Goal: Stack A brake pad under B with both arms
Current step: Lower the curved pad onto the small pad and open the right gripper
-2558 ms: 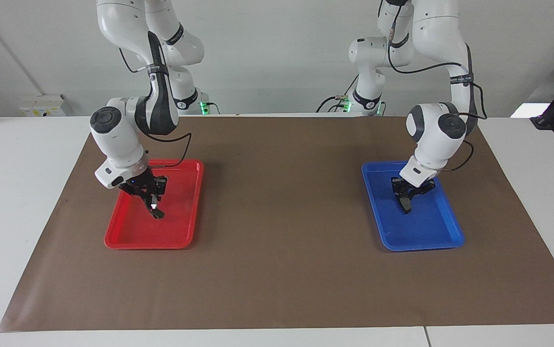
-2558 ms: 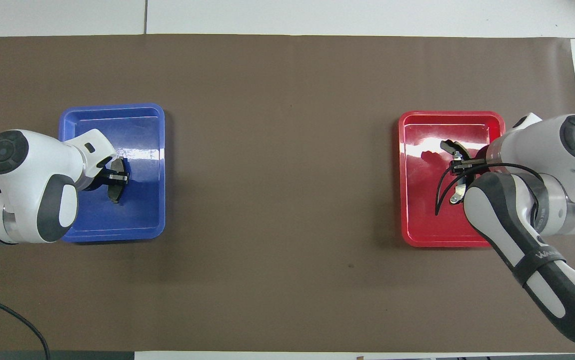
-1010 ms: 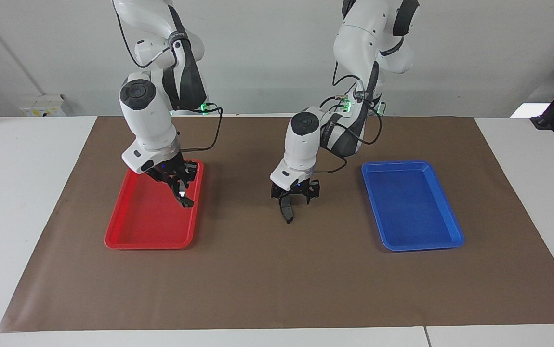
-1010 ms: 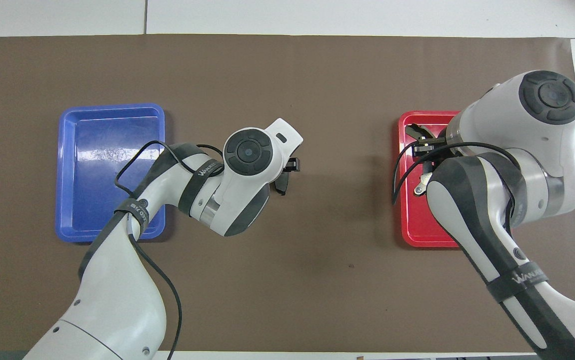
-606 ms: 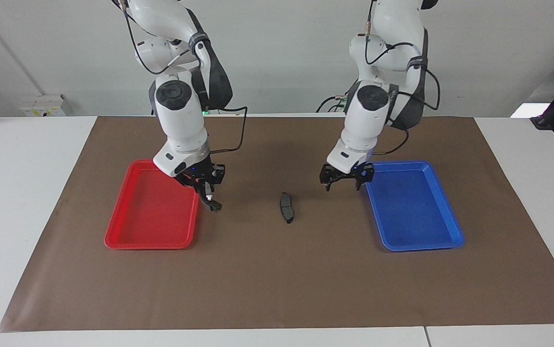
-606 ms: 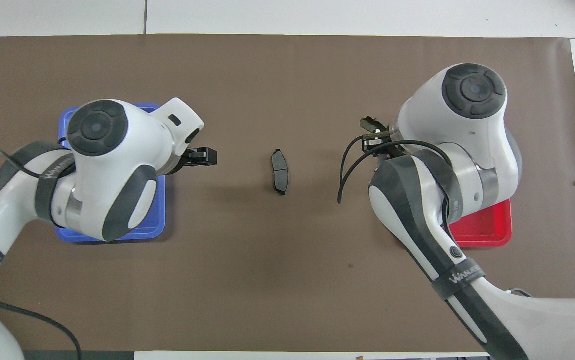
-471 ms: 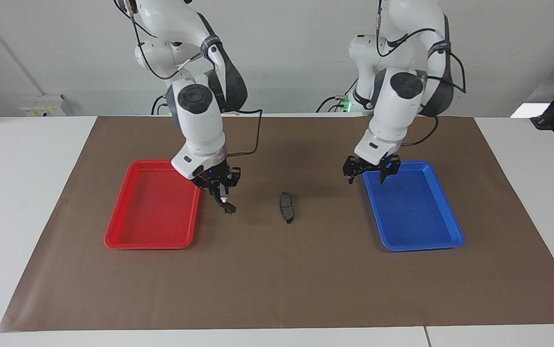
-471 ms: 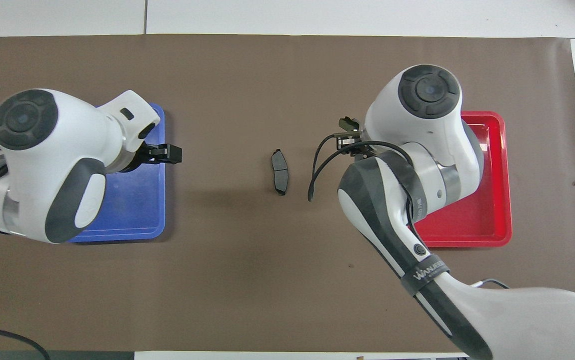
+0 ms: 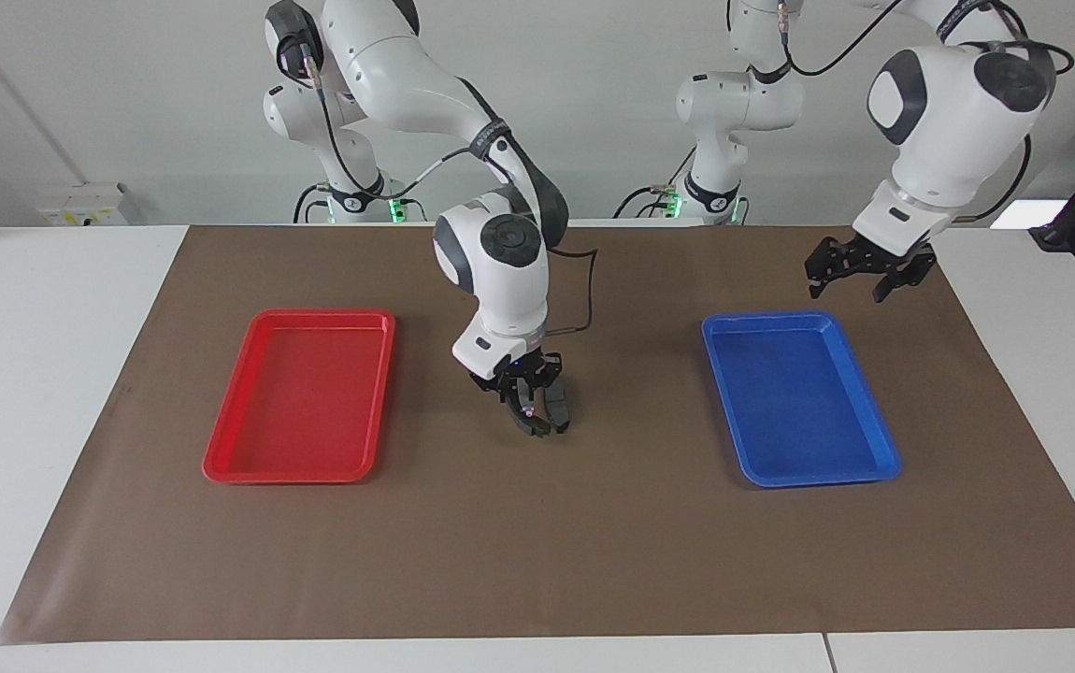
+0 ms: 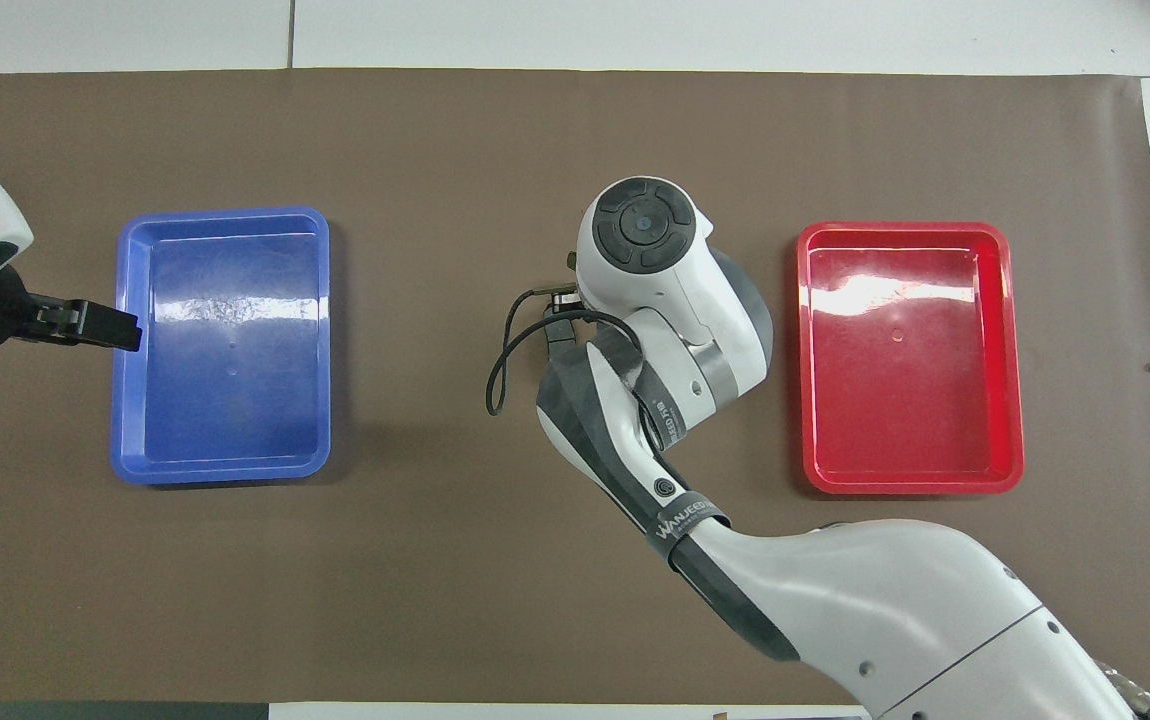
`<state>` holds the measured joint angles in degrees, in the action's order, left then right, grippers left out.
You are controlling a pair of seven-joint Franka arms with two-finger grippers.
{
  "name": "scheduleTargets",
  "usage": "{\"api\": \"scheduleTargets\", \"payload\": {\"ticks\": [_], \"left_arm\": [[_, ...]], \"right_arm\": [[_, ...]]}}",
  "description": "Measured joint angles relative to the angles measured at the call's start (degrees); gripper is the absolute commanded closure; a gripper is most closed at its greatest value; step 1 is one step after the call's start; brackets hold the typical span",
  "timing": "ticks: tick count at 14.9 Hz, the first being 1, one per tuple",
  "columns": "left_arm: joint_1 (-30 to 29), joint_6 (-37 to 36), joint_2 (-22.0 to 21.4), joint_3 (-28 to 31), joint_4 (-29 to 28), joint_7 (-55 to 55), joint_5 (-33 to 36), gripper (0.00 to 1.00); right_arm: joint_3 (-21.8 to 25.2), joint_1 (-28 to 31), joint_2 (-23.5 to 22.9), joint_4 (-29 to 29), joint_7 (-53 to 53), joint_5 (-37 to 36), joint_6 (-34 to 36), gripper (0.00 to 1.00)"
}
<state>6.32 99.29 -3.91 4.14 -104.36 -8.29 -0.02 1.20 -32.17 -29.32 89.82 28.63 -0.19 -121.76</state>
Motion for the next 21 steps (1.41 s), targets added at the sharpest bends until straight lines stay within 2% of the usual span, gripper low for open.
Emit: {"api": "scheduleTargets", "payload": {"ticks": [5, 18, 19, 20, 21], "left_arm": [[-1.8, -6.1, 0.2, 0.0, 6.5, -1.5, 0.0, 0.01], [-2.3, -10.1, 0.8, -0.1, 7.4, -1.5, 0.0, 0.01], [-2.3, -10.1, 0.8, -0.1, 7.4, -1.5, 0.0, 0.01], [-2.3, -10.1, 0.8, -0.1, 7.4, -1.5, 0.0, 0.01], [-2.3, -10.1, 0.8, -0.1, 7.4, -1.5, 0.0, 0.01]], "right_arm": [[0.0, -1.7, -1.6, 0.0, 0.0, 0.0, -2.7, 1.0], [0.0, -3.1, -3.6, 1.8, 0.0, 0.0, -5.5, 1.0], [0.0, -3.1, -3.6, 1.9, 0.0, 0.0, -5.6, 0.94], [0.0, -3.1, -3.6, 1.9, 0.0, 0.0, -5.7, 0.64], [0.0, -3.1, -3.6, 1.9, 0.0, 0.0, -5.7, 0.01]]}}
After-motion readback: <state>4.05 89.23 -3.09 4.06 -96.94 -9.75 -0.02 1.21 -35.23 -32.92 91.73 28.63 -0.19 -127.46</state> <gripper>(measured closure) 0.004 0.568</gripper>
